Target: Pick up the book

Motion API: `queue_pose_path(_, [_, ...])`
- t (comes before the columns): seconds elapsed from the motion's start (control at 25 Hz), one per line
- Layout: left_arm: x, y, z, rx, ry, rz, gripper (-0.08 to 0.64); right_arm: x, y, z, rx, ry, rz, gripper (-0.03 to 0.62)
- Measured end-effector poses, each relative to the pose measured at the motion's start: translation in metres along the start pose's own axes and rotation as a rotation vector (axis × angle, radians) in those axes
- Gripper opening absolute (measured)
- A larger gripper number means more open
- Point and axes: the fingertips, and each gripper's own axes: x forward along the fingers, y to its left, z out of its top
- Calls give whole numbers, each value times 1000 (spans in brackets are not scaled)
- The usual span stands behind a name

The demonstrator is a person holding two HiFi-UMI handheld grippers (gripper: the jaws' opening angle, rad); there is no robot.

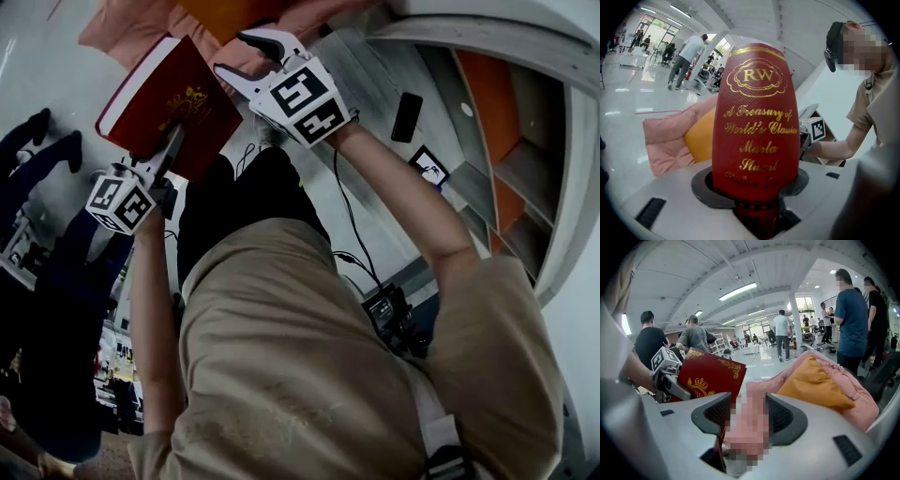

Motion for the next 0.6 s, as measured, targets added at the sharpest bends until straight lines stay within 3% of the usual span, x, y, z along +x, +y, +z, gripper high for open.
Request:
queue_pose_path(0.32, [7,4,-11,15,33,-8,236,6,0,-11,7,2,2,232])
queue_pose_path(0.6, [-20,0,-4,-2,-55,11,236,-23,10,13,-6,-58,-33,232])
